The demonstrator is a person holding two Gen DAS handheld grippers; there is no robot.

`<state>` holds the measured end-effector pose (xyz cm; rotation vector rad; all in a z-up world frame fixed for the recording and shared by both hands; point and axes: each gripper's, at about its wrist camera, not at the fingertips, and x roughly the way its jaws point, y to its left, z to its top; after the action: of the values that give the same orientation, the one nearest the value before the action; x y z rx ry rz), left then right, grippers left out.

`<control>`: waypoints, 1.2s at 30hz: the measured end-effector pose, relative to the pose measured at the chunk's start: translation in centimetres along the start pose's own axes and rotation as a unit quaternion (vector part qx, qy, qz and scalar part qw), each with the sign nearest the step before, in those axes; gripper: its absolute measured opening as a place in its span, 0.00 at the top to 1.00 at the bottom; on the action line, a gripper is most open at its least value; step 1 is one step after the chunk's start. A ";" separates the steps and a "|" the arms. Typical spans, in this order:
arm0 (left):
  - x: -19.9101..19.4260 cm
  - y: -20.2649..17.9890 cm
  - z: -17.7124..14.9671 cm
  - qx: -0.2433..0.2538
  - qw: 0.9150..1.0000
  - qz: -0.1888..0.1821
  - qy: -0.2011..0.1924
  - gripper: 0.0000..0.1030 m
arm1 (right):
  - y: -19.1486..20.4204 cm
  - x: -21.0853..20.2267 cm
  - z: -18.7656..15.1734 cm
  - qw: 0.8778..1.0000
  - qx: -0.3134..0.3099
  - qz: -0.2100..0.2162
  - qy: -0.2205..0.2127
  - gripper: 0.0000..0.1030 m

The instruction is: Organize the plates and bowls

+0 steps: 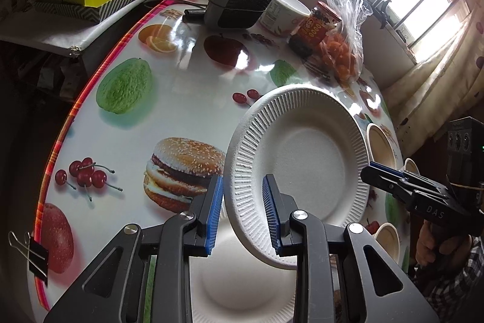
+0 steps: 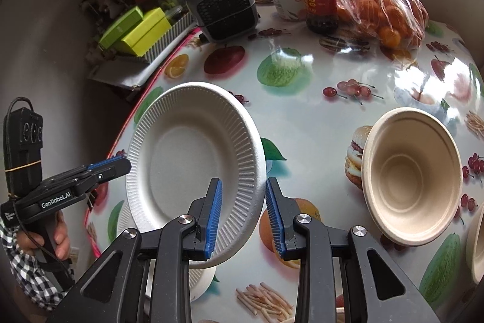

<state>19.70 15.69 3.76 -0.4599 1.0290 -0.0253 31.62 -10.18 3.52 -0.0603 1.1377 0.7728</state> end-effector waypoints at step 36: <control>-2.2 4.1 -6.6 -0.012 0.999 0.029 0.018 0.72 | 4.6 2.7 -7.3 0.998 -0.026 0.019 0.050 0.72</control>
<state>12.30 17.58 1.19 -0.4539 1.0775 0.0306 23.72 -8.33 -0.47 -0.1218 1.2171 0.8405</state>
